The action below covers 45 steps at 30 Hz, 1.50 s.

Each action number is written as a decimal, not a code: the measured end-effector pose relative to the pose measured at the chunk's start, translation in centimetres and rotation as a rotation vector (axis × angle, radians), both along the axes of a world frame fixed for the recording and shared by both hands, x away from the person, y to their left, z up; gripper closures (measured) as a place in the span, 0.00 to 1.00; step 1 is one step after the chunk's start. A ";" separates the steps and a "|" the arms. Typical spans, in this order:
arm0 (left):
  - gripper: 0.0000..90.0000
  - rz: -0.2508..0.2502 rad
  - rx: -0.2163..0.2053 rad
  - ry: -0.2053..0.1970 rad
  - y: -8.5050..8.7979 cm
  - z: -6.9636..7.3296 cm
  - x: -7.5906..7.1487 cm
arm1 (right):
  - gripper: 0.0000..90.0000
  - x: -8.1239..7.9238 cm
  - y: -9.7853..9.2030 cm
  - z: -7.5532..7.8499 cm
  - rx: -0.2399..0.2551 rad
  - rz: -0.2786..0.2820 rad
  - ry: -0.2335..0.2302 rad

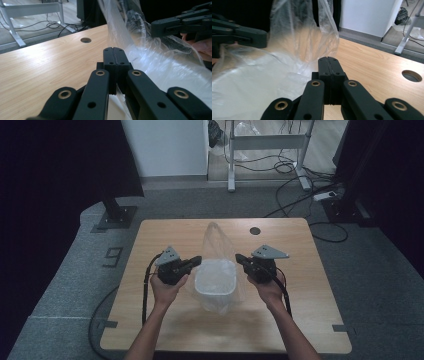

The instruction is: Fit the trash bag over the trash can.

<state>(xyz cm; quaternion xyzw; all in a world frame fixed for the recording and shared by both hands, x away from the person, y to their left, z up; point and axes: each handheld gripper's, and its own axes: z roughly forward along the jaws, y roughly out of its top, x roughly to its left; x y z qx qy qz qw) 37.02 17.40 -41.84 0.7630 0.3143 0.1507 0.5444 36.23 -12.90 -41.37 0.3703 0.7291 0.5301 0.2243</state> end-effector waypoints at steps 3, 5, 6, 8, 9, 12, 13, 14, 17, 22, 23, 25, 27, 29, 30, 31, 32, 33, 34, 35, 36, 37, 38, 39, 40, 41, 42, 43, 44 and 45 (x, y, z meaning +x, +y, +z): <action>1.00 0.008 -0.003 0.005 0.4 -0.2 0.2 | 0.99 0.2 -0.2 -0.3 0.004 -0.014 -0.004; 1.00 0.011 -0.006 0.011 0.6 -0.4 0.2 | 0.99 0.3 -0.2 -0.5 0.005 -0.018 -0.007; 1.00 0.011 -0.005 0.012 0.7 -0.4 0.3 | 0.99 0.4 -0.3 -0.6 0.005 -0.019 -0.007; 1.00 0.012 -0.007 0.014 0.8 -0.5 0.3 | 0.99 0.4 -0.2 -0.8 -0.001 -0.022 -0.012; 1.00 0.012 -0.005 0.020 0.9 -0.7 0.3 | 0.99 0.5 -0.2 -1.0 -0.010 -0.025 -0.011; 1.00 0.018 -0.007 0.031 1.1 -1.0 0.5 | 0.99 0.6 -0.1 -1.4 -0.022 -0.033 -0.008; 1.00 0.020 -0.010 0.035 1.2 -1.0 0.5 | 0.99 0.6 0.0 -1.5 -0.025 -0.036 -0.007; 1.00 0.023 -0.008 0.038 1.3 -1.1 0.5 | 0.99 0.7 0.0 -1.7 -0.028 -0.039 -0.006; 1.00 0.030 -0.010 0.045 1.5 -1.4 0.6 | 0.99 0.8 0.1 -2.1 -0.038 -0.049 -0.007; 1.00 0.030 -0.012 0.040 1.8 -1.8 0.7 | 0.99 1.0 -0.1 -2.8 -0.034 -0.053 0.000; 1.00 0.029 -0.012 0.038 1.8 -1.9 0.7 | 0.99 1.0 -0.1 -2.9 -0.033 -0.053 -0.002; 1.00 0.036 -0.015 0.031 1.9 -2.1 0.7 | 0.99 0.9 -0.2 -3.0 -0.026 -0.056 -0.009; 1.00 0.044 -0.023 0.018 2.0 -2.3 0.6 | 0.99 0.8 -0.3 -3.1 -0.025 -0.055 -0.015; 1.00 0.049 -0.028 0.000 2.0 -2.5 0.4 | 0.99 0.7 -0.4 -3.1 -0.024 -0.056 -0.022; 1.00 0.052 -0.027 -0.011 2.0 -2.6 0.3 | 0.99 0.7 -0.4 -3.2 -0.023 -0.056 -0.022; 1.00 0.057 -0.023 -0.020 2.0 -2.7 0.2 | 0.99 0.6 -0.5 -3.2 -0.024 -0.056 -0.024; 1.00 0.061 -0.019 -0.028 1.9 -2.7 0.1 | 0.99 0.6 -0.5 -3.3 -0.025 -0.058 -0.028; 1.00 0.062 -0.018 -0.033 1.9 -2.8 0.1 | 0.99 0.6 -0.6 -3.3 -0.023 -0.060 -0.029; 1.00 0.062 -0.019 -0.035 2.0 -2.9 0.1 | 0.99 0.5 -0.6 -3.4 -0.022 -0.059 -0.031; 1.00 0.064 -0.020 -0.035 2.0 -2.9 0.1 | 0.99 0.5 -0.7 -3.6 -0.020 -0.059 -0.033; 1.00 0.065 -0.024 -0.033 2.0 -3.0 0.1 | 0.99 0.5 -0.7 -3.7 -0.019 -0.059 -0.034; 1.00 0.066 -0.022 -0.032 2.0 -3.1 0.1 | 0.99 0.4 -0.7 -3.8 -0.017 -0.061 -0.035; 1.00 0.067 -0.019 -0.031 2.0 -3.2 0.0 | 0.99 0.4 -0.7 -4.0 -0.018 -0.059 -0.035; 1.00 0.070 -0.020 -0.030 2.1 -3.3 0.0 | 0.99 0.4 -0.7 -4.1 -0.019 -0.061 -0.035; 1.00 0.070 -0.022 -0.026 2.1 -3.5 0.0 | 0.99 0.4 -0.7 -4.2 -0.020 -0.061 -0.038; 1.00 0.071 -0.023 -0.023 2.2 -3.6 0.0 | 0.99 0.3 -0.7 -4.3 -0.019 -0.061 -0.039; 1.00 0.073 -0.024 -0.020 2.2 -3.7 0.0 | 0.99 0.3 -0.7 -4.4 -0.019 -0.062 -0.042; 1.00 0.073 -0.024 -0.015 2.3 -3.8 0.0 | 0.99 0.2 -0.7 -4.5 -0.018 -0.065 -0.044; 1.00 0.075 -0.024 -0.012 2.3 -3.9 0.0 | 0.99 0.1 -0.7 -4.6 -0.019 -0.067 -0.050; 1.00 0.075 -0.024 -0.009 2.3 -4.0 0.0 | 0.99 0.1 -0.7 -4.7 -0.020 -0.070 -0.052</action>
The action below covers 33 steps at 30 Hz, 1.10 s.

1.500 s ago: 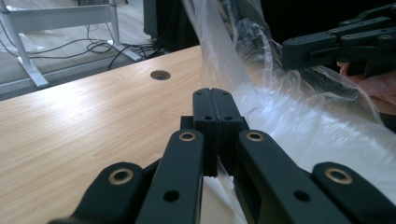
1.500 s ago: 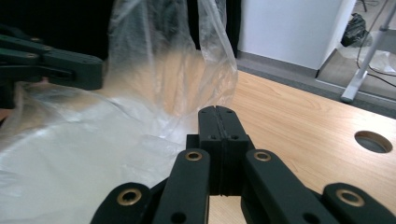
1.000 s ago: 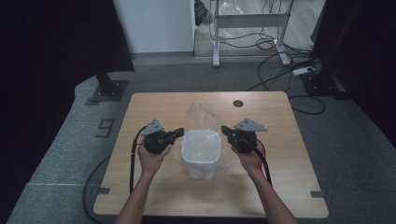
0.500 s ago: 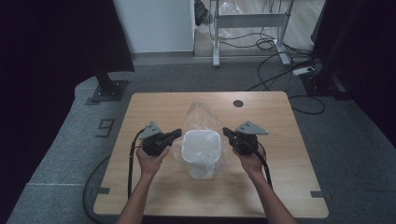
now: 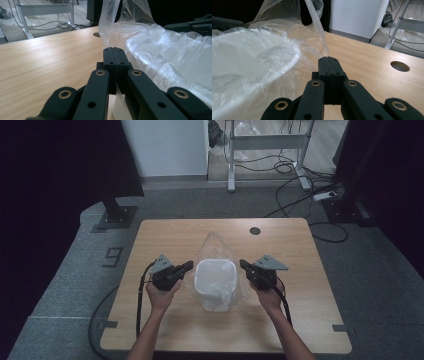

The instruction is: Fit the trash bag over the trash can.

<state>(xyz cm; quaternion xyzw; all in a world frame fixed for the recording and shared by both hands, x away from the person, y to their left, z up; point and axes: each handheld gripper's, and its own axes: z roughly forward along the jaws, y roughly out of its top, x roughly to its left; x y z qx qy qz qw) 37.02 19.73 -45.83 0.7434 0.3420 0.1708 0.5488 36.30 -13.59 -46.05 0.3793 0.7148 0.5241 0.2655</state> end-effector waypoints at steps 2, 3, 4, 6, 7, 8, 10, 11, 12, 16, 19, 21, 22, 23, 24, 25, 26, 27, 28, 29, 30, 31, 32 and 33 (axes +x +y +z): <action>1.00 -0.002 0.007 0.007 0.0 -0.1 0.1 | 0.99 -0.2 0.1 -0.2 -0.005 -0.005 -0.006; 1.00 -0.002 0.007 0.007 0.0 -0.1 0.1 | 0.99 -0.2 0.1 -0.3 -0.006 -0.008 -0.010; 1.00 -0.002 0.008 0.006 0.0 -0.1 0.0 | 0.99 -0.3 0.1 -0.4 -0.006 -0.011 -0.015; 1.00 0.002 0.015 0.000 -0.1 -0.1 0.0 | 0.99 -0.4 0.1 -0.6 -0.007 -0.018 -0.024; 1.00 0.004 0.019 -0.006 -0.1 -0.1 -0.1 | 0.99 -0.5 0.1 -0.7 -0.011 -0.023 -0.028; 1.00 0.005 0.021 -0.012 -0.1 -0.2 -0.1 | 0.99 -0.5 0.1 -0.8 -0.016 -0.026 -0.032; 1.00 0.006 0.015 -0.019 -0.1 -0.3 -0.3 | 0.99 -0.6 0.1 -1.0 -0.013 -0.029 -0.030; 1.00 0.006 0.017 -0.017 -0.1 -0.4 -0.3 | 0.99 -0.6 0.1 -1.1 -0.012 -0.031 -0.031; 1.00 0.007 0.017 -0.012 -0.1 -0.6 -0.3 | 0.99 -0.6 0.1 -1.2 -0.010 -0.033 -0.030; 1.00 0.013 0.012 -0.005 0.1 -1.1 -0.4 | 0.99 -0.7 0.0 -1.3 -0.008 -0.033 -0.029; 1.00 0.015 0.010 -0.002 0.3 -1.2 -0.4 | 0.99 -0.8 0.0 -1.5 -0.007 -0.037 -0.036; 1.00 0.013 0.012 0.000 0.2 -1.3 -0.5 | 0.99 -0.8 0.0 -1.6 -0.006 -0.039 -0.036; 1.00 0.011 0.013 0.000 0.2 -1.2 -0.5 | 0.99 -0.8 0.0 -1.6 -0.004 -0.041 -0.036; 1.00 0.010 0.015 0.002 0.2 -1.2 -0.6 | 0.99 -0.8 0.0 -1.7 -0.004 -0.042 -0.035; 1.00 0.010 0.016 0.005 0.2 -1.2 -0.6 | 0.99 -0.9 0.0 -1.8 -0.007 -0.045 -0.035; 1.00 0.010 0.016 0.005 0.2 -1.2 -0.6 | 0.99 -0.9 0.0 -1.8 -0.007 -0.045 -0.035; 1.00 0.010 0.020 0.013 0.2 -1.3 -0.5 | 0.99 -0.9 0.0 -2.0 -0.009 -0.050 -0.035; 1.00 0.010 0.021 0.016 0.3 -1.3 -0.5 | 0.99 -1.0 -0.1 -2.1 -0.010 -0.051 -0.034; 1.00 0.009 0.020 0.018 0.3 -1.3 -0.5 | 0.99 -1.0 -0.1 -2.2 -0.010 -0.052 -0.032; 1.00 0.009 0.022 0.019 0.3 -1.3 -0.5 | 0.99 -1.0 -0.1 -2.2 -0.009 -0.053 -0.032; 1.00 0.008 0.023 0.020 0.3 -1.3 -0.6 | 0.99 -1.0 -0.2 -2.3 -0.009 -0.057 -0.033; 1.00 0.007 0.024 0.021 0.3 -1.3 -0.6 | 0.99 -1.1 -0.2 -2.4 -0.008 -0.060 -0.034; 1.00 0.005 0.025 0.024 0.3 -1.3 -0.6 | 0.99 -1.1 -0.3 -2.5 -0.008 -0.062 -0.033; 1.00 0.003 0.027 0.028 0.2 -1.3 -0.6 | 0.99 -1.1 -0.3 -2.6 -0.006 -0.063 -0.032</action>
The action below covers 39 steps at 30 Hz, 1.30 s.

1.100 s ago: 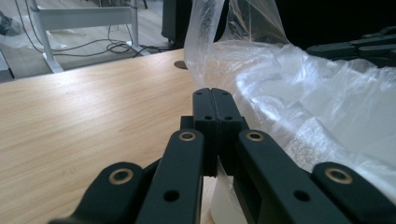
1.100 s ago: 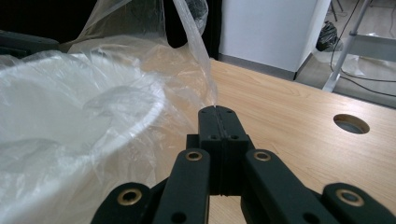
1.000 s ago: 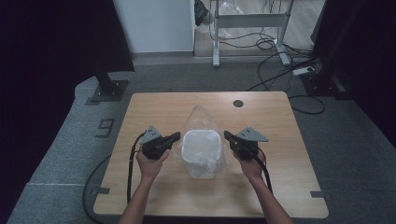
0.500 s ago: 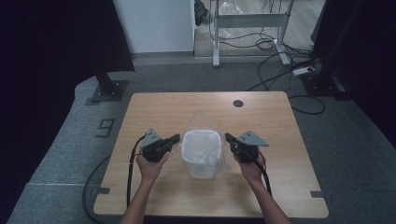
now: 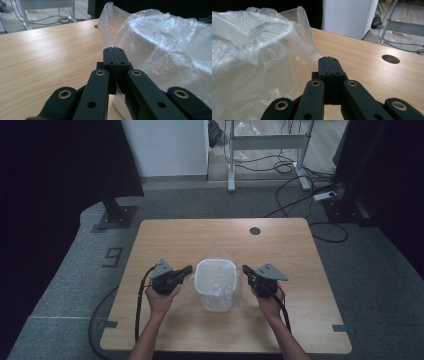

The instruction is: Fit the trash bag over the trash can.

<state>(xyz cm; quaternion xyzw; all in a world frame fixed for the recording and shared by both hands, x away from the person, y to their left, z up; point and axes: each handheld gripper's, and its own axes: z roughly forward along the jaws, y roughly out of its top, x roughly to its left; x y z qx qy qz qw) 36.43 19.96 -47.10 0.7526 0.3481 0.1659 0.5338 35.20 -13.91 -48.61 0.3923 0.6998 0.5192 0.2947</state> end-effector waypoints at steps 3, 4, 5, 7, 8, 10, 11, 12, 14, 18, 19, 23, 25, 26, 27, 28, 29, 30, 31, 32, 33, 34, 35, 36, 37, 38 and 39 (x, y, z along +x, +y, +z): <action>1.00 -0.004 0.002 0.006 0.0 0.0 0.0 | 0.99 -0.1 0.0 -0.3 -0.003 0.000 0.002; 1.00 -0.005 0.001 0.007 0.0 0.0 -0.1 | 0.99 -0.1 -0.1 -0.3 0.001 0.001 0.005; 1.00 -0.005 0.001 0.008 0.0 0.0 -0.1 | 0.99 -0.1 -0.1 -0.4 0.000 0.002 0.006; 1.00 -0.007 0.002 0.011 0.0 0.0 -0.1 | 0.99 -0.1 -0.3 -0.4 0.005 0.003 0.008; 1.00 -0.007 0.002 0.011 0.1 0.1 -0.1 | 0.99 -0.1 -0.3 -0.4 0.008 0.004 0.008; 1.00 -0.006 -0.002 0.011 0.1 0.1 -0.1 | 0.94 -0.2 -0.6 -0.2 0.021 0.000 0.002; 1.00 -0.006 -0.005 0.010 0.1 0.2 -0.1 | 0.82 -0.2 -0.8 -0.1 0.039 -0.001 0.004; 1.00 -0.004 -0.008 0.009 0.2 0.2 -0.1 | 0.71 -0.2 -1.1 0.2 0.050 -0.009 0.005; 1.00 -0.003 -0.008 0.008 0.2 0.2 -0.1 | 0.64 -0.5 -1.6 0.7 0.069 -0.048 -0.018; 1.00 -0.004 -0.007 0.009 0.1 0.2 -0.1 | 0.58 -1.3 -2.8 2.2 0.121 -0.024 -0.031; 1.00 -0.006 -0.007 0.007 0.1 0.2 -0.1 | 0.57 -1.8 -3.1 2.8 0.126 -0.004 -0.036; 1.00 -0.007 -0.009 0.007 -0.1 0.2 -0.1 | 0.54 -3.4 -3.3 4.4 0.122 0.080 -0.048; 1.00 -0.007 -0.008 0.008 -0.2 0.2 -0.1 | 0.53 -4.1 -3.1 5.0 0.129 0.127 -0.045; 1.00 -0.007 -0.008 0.008 -0.2 0.2 -0.1 | 0.52 -4.6 -3.0 5.3 0.129 0.153 -0.048; 1.00 -0.007 -0.008 0.009 -0.2 0.2 -0.2 | 0.52 -5.0 -2.8 5.5 0.127 0.181 -0.050; 1.00 -0.007 -0.008 0.009 -0.2 0.2 -0.2 | 0.51 -5.5 -2.6 5.7 0.127 0.208 -0.050; 1.00 -0.008 -0.006 0.007 -0.2 0.3 -0.2 | 0.49 -6.0 -2.3 5.8 0.122 0.239 -0.051; 1.00 -0.007 -0.005 0.006 -0.2 0.3 -0.2 | 0.48 -6.4 -2.1 5.9 0.118 0.253 -0.052; 1.00 -0.006 -0.005 0.006 -0.2 0.3 -0.2 | 0.46 -6.8 -1.9 6.0 0.111 0.269 -0.054; 1.00 -0.005 -0.003 0.006 -0.2 0.4 -0.2 | 0.45 -7.2 -1.7 6.1 0.106 0.283 -0.054; 1.00 -0.003 -0.003 0.006 -0.2 0.4 -0.2 | 0.45 -7.6 -1.5 6.2 0.103 0.296 -0.059; 1.00 -0.004 -0.003 0.006 -0.2 0.5 -0.2 | 0.45 -7.9 -1.4 6.2 0.105 0.310 -0.061; 1.00 -0.004 -0.004 0.005 -0.1 0.6 -0.2 | 0.44 -8.2 -1.4 6.3 0.108 0.323 -0.060; 1.00 -0.004 -0.002 0.004 -0.2 0.6 -0.2 | 0.44 -8.4 -1.4 6.4 0.109 0.331 -0.061; 1.00 -0.004 0.000 0.004 -0.1 0.7 -0.2 | 0.44 -8.7 -1.3 6.5 0.111 0.340 -0.062; 1.00 -0.005 0.001 0.003 -0.1 0.8 -0.2 | 0.44 -8.9 -1.3 6.5 0.114 0.349 -0.061; 1.00 -0.004 0.001 0.002 -0.2 0.8 -0.2 | 0.43 -9.1 -1.3 6.6 0.118 0.359 -0.056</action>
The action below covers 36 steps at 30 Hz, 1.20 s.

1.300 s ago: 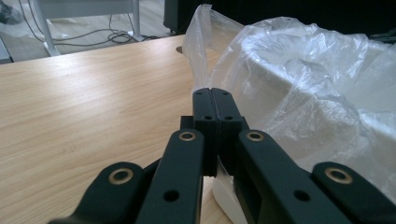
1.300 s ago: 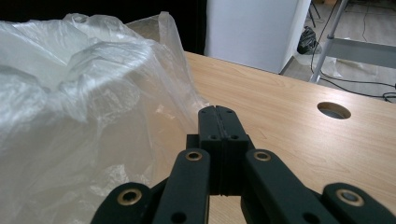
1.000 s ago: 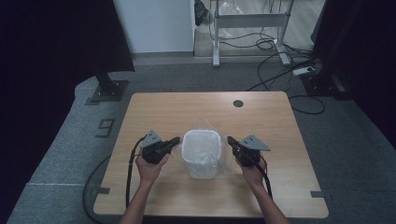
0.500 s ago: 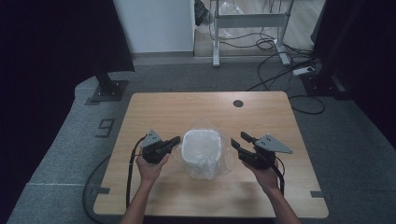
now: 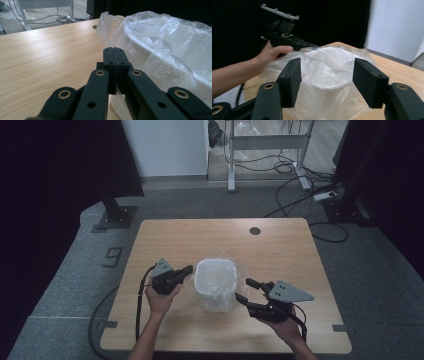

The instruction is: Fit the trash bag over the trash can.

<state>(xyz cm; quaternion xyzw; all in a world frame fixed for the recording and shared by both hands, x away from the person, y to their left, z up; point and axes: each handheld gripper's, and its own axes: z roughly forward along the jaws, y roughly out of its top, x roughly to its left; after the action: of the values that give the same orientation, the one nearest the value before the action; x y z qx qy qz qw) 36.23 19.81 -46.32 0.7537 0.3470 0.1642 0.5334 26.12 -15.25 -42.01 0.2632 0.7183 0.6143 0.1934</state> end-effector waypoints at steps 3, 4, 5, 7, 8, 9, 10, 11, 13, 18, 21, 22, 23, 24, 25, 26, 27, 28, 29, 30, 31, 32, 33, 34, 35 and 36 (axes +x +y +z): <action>1.00 0.000 -0.001 -0.001 -0.1 0.1 0.0 | 0.43 -0.6 0.0 0.1 -0.002 0.030 0.004; 1.00 0.000 -0.001 0.000 -0.1 0.0 0.0 | 0.42 -0.8 0.1 0.1 -0.007 0.042 0.004; 1.00 0.000 -0.001 0.001 -0.1 0.0 0.0 | 0.41 -1.0 0.2 0.1 -0.011 0.050 0.006; 1.00 0.000 0.000 0.002 -0.1 0.0 0.0 | 0.40 -1.2 0.4 0.1 -0.010 0.068 0.016; 1.00 0.000 0.000 0.003 -0.2 0.0 0.0 | 0.39 -1.3 0.6 0.0 -0.015 0.077 0.018; 1.00 0.000 0.000 0.003 -0.2 0.0 0.0 | 0.39 -1.3 0.6 0.0 -0.015 0.077 0.018; 1.00 0.001 -0.001 0.003 -0.2 0.0 0.1 | 0.38 -1.4 1.0 -0.2 -0.023 0.101 0.026; 1.00 0.001 0.000 0.003 -0.2 0.0 0.1 | 0.38 -1.5 1.2 -0.3 -0.023 0.111 0.028; 1.00 0.001 0.001 0.003 -0.2 0.0 0.1 | 0.38 -1.5 1.3 -0.4 -0.027 0.117 0.029; 1.00 0.001 0.003 0.007 -0.3 -0.2 0.2 | 0.40 -1.3 2.8 -1.1 -0.072 0.134 0.027; 1.00 0.001 0.003 0.009 -0.3 -0.3 0.1 | 0.61 -1.0 3.1 -1.1 -0.077 0.145 -0.002; 1.00 0.002 0.003 0.010 -0.2 -0.3 0.1 | 0.71 -1.0 3.2 -1.1 -0.082 0.151 -0.011; 1.00 0.004 0.004 0.012 -0.2 -0.4 0.1 | 0.79 -1.0 3.2 -1.2 -0.089 0.156 -0.016; 1.00 0.005 0.003 0.014 -0.1 -0.4 0.1 | 0.86 -1.0 3.3 -1.3 -0.083 0.166 -0.019; 1.00 0.008 0.002 0.014 -0.1 -0.4 0.1 | 0.91 -1.1 3.2 -1.4 -0.077 0.170 -0.023; 1.00 0.009 0.002 0.013 0.0 -0.4 0.2 | 0.94 -1.1 3.2 -1.6 -0.071 0.177 -0.027; 1.00 0.010 0.003 0.013 0.0 -0.4 0.2 | 0.96 -1.1 3.1 -1.8 -0.068 0.185 -0.023; 1.00 0.011 0.002 0.014 0.0 -0.4 0.2 | 0.97 -1.0 2.9 -2.1 -0.068 0.196 -0.011; 1.00 0.013 0.002 0.014 0.1 -0.4 0.2 | 0.97 -1.0 2.9 -2.3 -0.070 0.205 -0.005; 1.00 0.014 0.003 0.015 0.1 -0.4 0.2 | 0.98 -0.9 2.8 -2.7 -0.072 0.216 0.001; 1.00 0.014 0.003 0.015 0.1 -0.4 0.2 | 0.98 -1.0 2.8 -3.1 -0.082 0.223 0.005; 1.00 0.016 0.004 0.019 0.1 -0.4 0.3 | 0.98 -1.0 2.9 -3.6 -0.103 0.228 0.008; 1.00 0.016 0.005 0.020 0.1 -0.5 0.3 | 0.98 -1.0 3.0 -3.9 -0.115 0.229 0.012; 1.00 0.017 0.005 0.022 0.1 -0.5 0.3 | 0.98 -1.0 3.1 -4.3 -0.131 0.230 0.017; 1.00 0.017 0.005 0.024 0.1 -0.6 0.4 | 0.98 -0.9 3.1 -4.7 -0.136 0.233 0.025; 1.00 0.018 0.006 0.025 0.0 -0.6 0.4 | 0.98 -0.8 3.2 -5.1 -0.137 0.234 0.032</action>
<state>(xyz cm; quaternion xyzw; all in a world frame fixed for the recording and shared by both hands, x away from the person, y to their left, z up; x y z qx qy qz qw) 36.62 19.84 -46.91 0.7541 0.3599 0.1605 0.5254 25.36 -12.07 -47.06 0.1735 0.7873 0.5779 0.1267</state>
